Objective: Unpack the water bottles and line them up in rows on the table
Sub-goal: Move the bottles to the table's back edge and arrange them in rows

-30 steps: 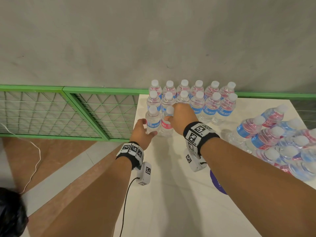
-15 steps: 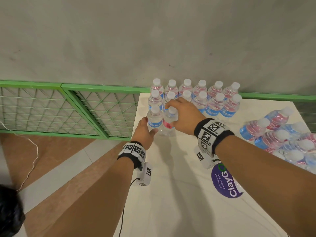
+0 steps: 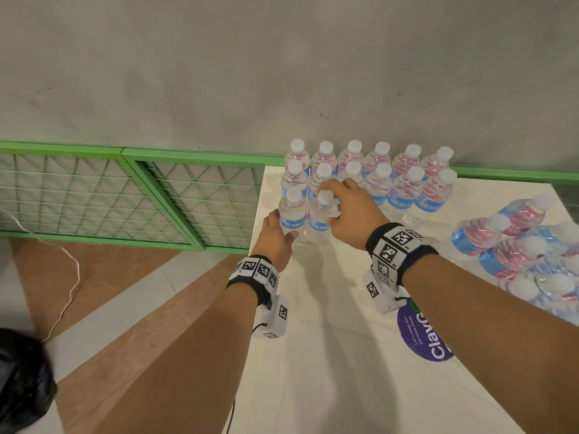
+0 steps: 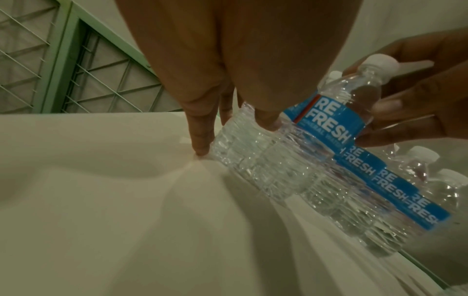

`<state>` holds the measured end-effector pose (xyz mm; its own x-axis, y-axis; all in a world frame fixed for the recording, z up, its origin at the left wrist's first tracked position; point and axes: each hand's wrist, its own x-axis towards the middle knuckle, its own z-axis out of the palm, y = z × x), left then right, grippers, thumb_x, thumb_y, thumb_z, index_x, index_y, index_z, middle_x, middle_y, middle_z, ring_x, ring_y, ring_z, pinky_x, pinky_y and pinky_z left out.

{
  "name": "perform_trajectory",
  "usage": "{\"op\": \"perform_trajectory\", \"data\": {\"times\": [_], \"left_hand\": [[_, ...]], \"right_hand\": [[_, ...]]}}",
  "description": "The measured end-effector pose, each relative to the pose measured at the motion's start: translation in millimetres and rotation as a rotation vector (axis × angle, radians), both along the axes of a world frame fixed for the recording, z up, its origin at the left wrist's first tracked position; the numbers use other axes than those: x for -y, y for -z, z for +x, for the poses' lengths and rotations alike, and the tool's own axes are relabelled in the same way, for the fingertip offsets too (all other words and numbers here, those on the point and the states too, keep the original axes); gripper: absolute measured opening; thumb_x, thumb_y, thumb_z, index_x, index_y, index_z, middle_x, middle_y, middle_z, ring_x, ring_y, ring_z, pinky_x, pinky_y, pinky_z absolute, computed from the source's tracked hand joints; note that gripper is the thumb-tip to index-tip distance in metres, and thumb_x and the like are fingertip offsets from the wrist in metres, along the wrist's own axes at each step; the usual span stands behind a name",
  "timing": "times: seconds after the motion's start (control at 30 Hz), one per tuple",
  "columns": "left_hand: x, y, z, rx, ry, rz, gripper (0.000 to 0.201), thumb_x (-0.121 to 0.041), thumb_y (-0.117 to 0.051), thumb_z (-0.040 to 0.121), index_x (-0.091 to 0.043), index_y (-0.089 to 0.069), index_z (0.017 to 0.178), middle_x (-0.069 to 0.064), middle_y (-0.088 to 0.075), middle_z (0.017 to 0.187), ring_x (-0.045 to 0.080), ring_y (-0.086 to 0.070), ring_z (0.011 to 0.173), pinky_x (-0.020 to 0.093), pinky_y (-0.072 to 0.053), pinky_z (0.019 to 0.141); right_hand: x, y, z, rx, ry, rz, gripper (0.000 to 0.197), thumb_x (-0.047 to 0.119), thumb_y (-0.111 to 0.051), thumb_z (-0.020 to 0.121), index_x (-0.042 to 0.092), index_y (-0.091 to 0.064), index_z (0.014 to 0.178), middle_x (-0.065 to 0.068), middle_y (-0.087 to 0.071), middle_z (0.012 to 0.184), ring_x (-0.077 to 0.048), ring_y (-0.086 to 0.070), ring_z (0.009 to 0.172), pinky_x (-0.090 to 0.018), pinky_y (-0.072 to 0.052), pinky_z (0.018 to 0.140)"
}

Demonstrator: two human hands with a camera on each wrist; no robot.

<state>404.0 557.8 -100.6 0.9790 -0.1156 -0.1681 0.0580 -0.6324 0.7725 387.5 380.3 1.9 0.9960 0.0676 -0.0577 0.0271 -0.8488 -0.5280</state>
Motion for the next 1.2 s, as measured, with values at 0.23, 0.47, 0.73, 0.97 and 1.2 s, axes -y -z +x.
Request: {"op": "perform_trajectory", "data": {"times": [0.23,0.47,0.73,0.97,1.2], "left_hand": [[2,1,0,0.006,0.0,-0.015,0.053,-0.016,-0.055,0.096,-0.009,-0.03,0.143,0.011,-0.043,0.138,0.028,-0.049,0.123,0.031,-0.037,0.097],[5,0,-2,-0.011,-0.016,0.009,0.053,-0.018,-0.053,0.098,-0.01,-0.029,0.144,0.009,-0.041,0.142,0.027,-0.049,0.124,0.032,-0.038,0.097],[1,1,-4,-0.071,-0.014,-0.024,0.082,-0.024,-0.063,0.092,-0.015,-0.009,0.154,0.004,-0.029,0.153,0.022,-0.038,0.137,0.04,-0.035,0.112],[1,-20,-76,-0.046,-0.222,-0.043,0.075,-0.014,-0.07,0.086,-0.016,-0.026,0.146,0.008,-0.042,0.138,0.025,-0.057,0.109,0.038,-0.047,0.097],[94,-33,-197,0.024,0.148,-0.171,0.049,-0.009,-0.064,0.089,-0.047,-0.047,0.113,-0.012,-0.05,0.119,0.004,-0.056,0.101,0.013,-0.05,0.077]], "right_hand": [[-9,7,-2,0.004,0.123,0.031,0.066,0.01,-0.071,0.082,0.023,-0.043,0.14,-0.008,-0.045,0.126,-0.027,-0.055,0.109,-0.032,-0.042,0.096],[-10,6,-5,0.0,0.136,0.018,0.066,0.008,-0.069,0.085,0.021,-0.04,0.143,-0.008,-0.041,0.135,-0.028,-0.047,0.123,-0.032,-0.039,0.102],[-1,-1,-19,-0.032,0.195,0.143,0.09,0.014,-0.078,0.077,0.021,-0.024,0.148,-0.007,-0.041,0.142,-0.023,-0.046,0.128,-0.034,-0.04,0.103],[59,-20,-147,0.098,0.263,0.322,0.039,0.021,-0.073,0.084,0.027,-0.062,0.121,0.011,-0.059,0.111,-0.004,-0.059,0.1,-0.026,-0.052,0.088],[158,3,-307,0.092,0.522,0.356,0.04,0.008,-0.071,0.084,0.036,-0.062,0.111,0.016,-0.066,0.097,-0.009,-0.065,0.09,-0.007,-0.047,0.068]]}}
